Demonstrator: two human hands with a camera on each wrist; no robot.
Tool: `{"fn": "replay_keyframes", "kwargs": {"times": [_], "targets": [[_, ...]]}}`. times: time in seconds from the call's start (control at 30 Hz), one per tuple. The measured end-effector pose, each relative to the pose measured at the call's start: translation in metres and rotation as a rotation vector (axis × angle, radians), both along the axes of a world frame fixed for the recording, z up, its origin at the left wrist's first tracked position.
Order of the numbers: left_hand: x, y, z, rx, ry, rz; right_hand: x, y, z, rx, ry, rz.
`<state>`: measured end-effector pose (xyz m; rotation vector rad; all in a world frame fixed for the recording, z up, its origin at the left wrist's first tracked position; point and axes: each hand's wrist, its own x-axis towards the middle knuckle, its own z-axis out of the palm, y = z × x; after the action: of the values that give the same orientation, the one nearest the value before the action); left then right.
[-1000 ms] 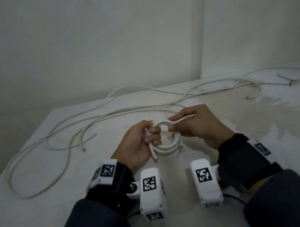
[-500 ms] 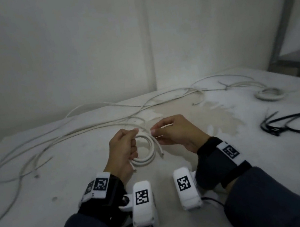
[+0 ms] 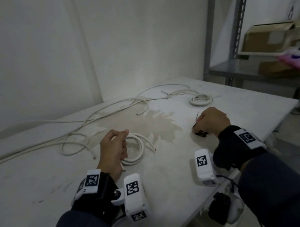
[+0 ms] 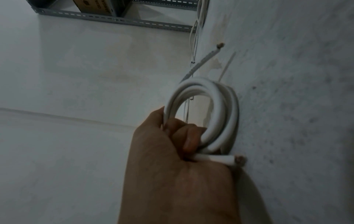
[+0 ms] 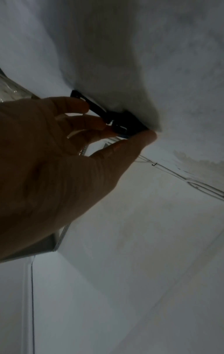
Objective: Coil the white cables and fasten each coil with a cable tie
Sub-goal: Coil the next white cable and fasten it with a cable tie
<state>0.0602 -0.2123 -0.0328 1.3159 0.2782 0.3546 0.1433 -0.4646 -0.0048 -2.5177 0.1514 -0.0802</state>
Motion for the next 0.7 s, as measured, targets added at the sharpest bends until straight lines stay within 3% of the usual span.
{"fn": "replay_keyframes", "kwargs": {"times": [0.1,0.7], "targets": [[-0.0010,0.0001,-0.0010,0.026,-0.009,-0.005,0.0037,-0.0094,-0.0024,0.016,0.054,0.041],[-0.0020,0.0008,-0.0004,0.041,0.003,-0.020,0.0030,-0.0095,-0.0039,0.314,-0.141,0.024]]}}
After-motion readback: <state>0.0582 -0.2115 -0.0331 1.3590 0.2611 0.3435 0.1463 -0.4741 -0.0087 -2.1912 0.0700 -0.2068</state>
